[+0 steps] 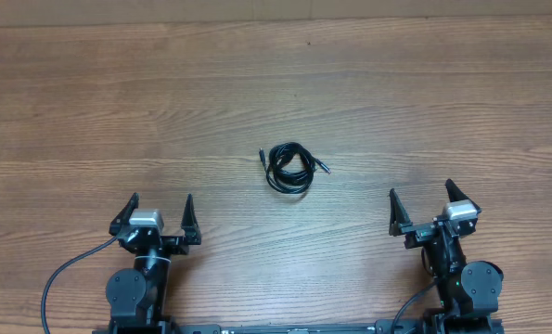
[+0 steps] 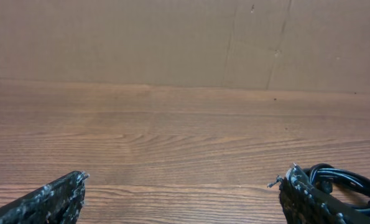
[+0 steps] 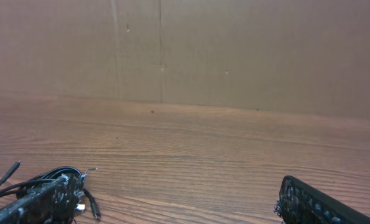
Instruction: Untangle cables
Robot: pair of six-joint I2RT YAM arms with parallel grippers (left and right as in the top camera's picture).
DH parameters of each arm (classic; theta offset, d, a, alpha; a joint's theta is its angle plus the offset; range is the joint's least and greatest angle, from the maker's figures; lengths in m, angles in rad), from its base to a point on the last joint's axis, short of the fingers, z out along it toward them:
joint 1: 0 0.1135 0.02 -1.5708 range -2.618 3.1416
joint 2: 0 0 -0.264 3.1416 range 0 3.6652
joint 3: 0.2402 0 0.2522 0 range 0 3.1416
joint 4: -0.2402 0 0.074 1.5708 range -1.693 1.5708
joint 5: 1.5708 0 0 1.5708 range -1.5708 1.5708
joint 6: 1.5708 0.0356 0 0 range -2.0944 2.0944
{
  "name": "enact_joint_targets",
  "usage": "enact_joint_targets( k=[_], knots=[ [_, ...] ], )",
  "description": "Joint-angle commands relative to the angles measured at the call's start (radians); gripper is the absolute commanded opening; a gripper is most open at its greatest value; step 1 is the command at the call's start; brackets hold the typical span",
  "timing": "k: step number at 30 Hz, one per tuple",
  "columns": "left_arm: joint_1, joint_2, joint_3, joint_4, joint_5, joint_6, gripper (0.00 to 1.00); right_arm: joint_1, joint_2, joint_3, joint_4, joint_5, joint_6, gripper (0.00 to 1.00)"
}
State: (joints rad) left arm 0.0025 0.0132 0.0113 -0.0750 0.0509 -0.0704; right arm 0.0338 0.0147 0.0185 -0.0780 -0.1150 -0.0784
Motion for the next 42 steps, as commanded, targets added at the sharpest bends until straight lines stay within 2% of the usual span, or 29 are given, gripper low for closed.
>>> enact_joint_targets(
  k=[1,34,37,39,42],
  knots=[
    [0.005,-0.008,-0.006,0.000,-0.003,0.011,1.00,0.004,-0.012,-0.011,0.005,0.010,-0.002,1.00],
    [0.005,-0.008,-0.006,0.000,-0.003,0.011,0.99,0.004,-0.012,-0.011,0.005,0.010,-0.002,1.00],
    [0.005,-0.008,-0.006,0.043,-0.084,0.083,1.00,0.004,-0.012,-0.011,0.005,0.010,-0.002,1.00],
    [0.005,-0.008,-0.006,0.069,-0.124,0.089,0.99,0.004,-0.012,-0.011,0.005,0.010,-0.002,1.00],
    [0.004,-0.008,-0.006,0.097,-0.035,0.063,1.00,0.004,-0.012,-0.011,0.005,0.010,-0.002,1.00]
  ],
)
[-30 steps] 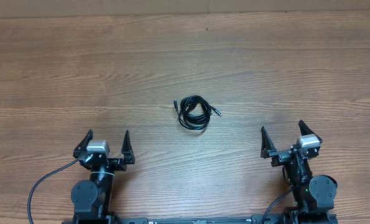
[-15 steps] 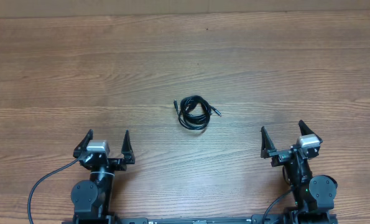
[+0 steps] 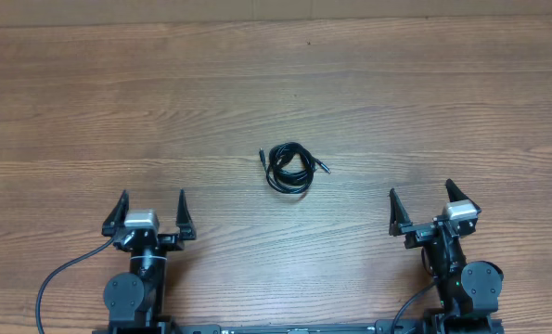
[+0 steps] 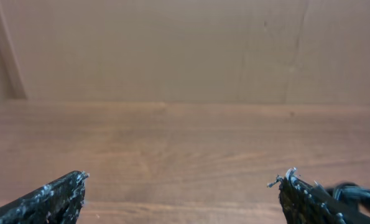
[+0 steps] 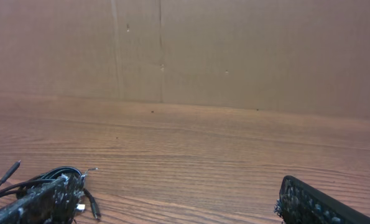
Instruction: Untangle cables
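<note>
A small tangled bundle of black cables (image 3: pixel 289 168) lies in a loose coil at the middle of the wooden table (image 3: pixel 276 83), plug ends sticking out at its left and right. My left gripper (image 3: pixel 150 204) stands open near the front edge, well left of the bundle. My right gripper (image 3: pixel 422 199) stands open near the front edge, to the bundle's right. In the left wrist view the cables (image 4: pixel 359 194) peek out behind the right fingertip (image 4: pixel 296 190). In the right wrist view the cables (image 5: pixel 29 183) lie at the lower left, partly behind the left finger (image 5: pixel 41 202).
A brown cardboard wall (image 5: pixel 234 50) closes the far side of the table. A feed cable (image 3: pixel 57 278) loops out from the left arm's base at the front edge.
My left gripper has shifted a little to the left and turned slightly, so the bundle sits further to the right edge of its wrist view. The right arm and the cables have not moved.
</note>
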Robot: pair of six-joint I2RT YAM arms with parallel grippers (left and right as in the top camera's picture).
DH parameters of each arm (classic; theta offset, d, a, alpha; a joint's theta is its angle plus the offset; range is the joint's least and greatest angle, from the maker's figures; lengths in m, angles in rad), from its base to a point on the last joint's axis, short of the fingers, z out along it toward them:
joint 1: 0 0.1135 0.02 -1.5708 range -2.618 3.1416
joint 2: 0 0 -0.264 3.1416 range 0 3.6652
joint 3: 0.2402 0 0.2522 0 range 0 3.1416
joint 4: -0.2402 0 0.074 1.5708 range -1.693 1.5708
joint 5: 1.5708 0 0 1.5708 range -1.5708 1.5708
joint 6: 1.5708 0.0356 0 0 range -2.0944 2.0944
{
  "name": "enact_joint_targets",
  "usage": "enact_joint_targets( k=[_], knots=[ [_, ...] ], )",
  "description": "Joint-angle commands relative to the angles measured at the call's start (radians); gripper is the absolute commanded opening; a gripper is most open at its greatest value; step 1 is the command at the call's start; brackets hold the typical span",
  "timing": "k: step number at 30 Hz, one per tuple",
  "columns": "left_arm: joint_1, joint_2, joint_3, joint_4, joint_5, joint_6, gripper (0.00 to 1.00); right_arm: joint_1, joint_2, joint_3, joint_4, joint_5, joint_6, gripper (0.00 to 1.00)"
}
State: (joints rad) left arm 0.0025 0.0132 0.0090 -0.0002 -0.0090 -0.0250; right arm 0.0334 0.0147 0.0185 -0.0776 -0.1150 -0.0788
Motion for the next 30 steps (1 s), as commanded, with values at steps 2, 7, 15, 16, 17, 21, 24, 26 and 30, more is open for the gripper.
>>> enact_joint_targets(
  k=[2,7,15,16,17,21,24,26,30],
  knots=[
    [0.004,-0.008,-0.004,0.043,0.098,0.017,1.00,0.005,-0.012,-0.011,0.004,0.010,-0.001,1.00],
    [0.004,-0.008,0.006,0.117,0.338,0.077,1.00,0.005,-0.012,-0.011,0.004,0.010,-0.001,1.00],
    [0.004,0.050,0.167,-0.072,0.408,0.039,0.99,0.005,-0.012,-0.011,0.004,0.010,-0.001,1.00],
    [0.004,0.070,0.190,-0.101,0.407,0.034,1.00,0.005,-0.012,-0.011,0.004,0.010,-0.001,1.00],
    [0.004,0.093,0.214,-0.126,0.406,0.019,0.99,0.005,-0.012,-0.011,0.005,0.010,-0.001,1.00],
    [0.004,0.214,0.334,-0.232,0.408,0.001,0.99,0.005,-0.012,-0.011,0.005,0.010,-0.001,1.00],
    [0.004,0.320,0.446,-0.324,0.427,-0.002,1.00,0.005,-0.012,-0.011,0.005,0.010,-0.001,1.00],
    [0.004,0.400,0.537,-0.402,0.437,-0.006,1.00,0.005,-0.012,-0.011,0.005,0.010,-0.001,1.00],
    [0.003,0.551,0.719,-0.556,0.473,-0.005,1.00,0.005,-0.012,-0.011,0.005,0.010,-0.001,1.00]
  ],
)
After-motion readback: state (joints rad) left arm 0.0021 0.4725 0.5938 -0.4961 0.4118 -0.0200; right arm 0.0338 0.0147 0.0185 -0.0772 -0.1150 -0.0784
